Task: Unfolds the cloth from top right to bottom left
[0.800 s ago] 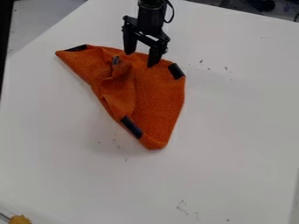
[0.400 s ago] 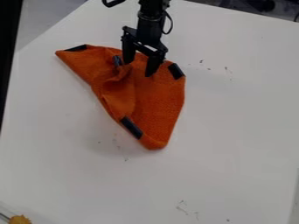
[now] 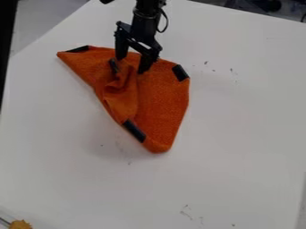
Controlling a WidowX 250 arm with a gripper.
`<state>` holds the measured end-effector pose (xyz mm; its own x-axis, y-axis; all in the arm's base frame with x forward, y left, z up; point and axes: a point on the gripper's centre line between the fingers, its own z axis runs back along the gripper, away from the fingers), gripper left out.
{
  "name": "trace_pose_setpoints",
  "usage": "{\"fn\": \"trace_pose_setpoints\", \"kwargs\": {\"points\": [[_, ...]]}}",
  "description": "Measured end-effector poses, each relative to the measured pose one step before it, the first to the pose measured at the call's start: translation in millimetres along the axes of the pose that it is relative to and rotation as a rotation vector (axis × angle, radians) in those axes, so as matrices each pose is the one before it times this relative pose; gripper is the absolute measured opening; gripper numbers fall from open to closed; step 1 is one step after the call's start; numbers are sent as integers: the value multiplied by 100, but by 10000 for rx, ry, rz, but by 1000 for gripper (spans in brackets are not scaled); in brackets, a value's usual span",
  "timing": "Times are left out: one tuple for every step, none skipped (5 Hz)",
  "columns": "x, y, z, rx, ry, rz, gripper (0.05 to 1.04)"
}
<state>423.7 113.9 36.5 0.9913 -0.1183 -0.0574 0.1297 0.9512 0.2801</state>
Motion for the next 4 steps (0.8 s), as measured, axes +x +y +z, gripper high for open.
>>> {"fn": "trace_pose_setpoints", "kwargs": {"points": [[-1069,1824,1607,425,-206,584,999],[-1305,1367,871,271,-263,609,999],[-829,833,-753,-119,42,404,999],[-293,749,-953,-408,-190,345,999]]}}
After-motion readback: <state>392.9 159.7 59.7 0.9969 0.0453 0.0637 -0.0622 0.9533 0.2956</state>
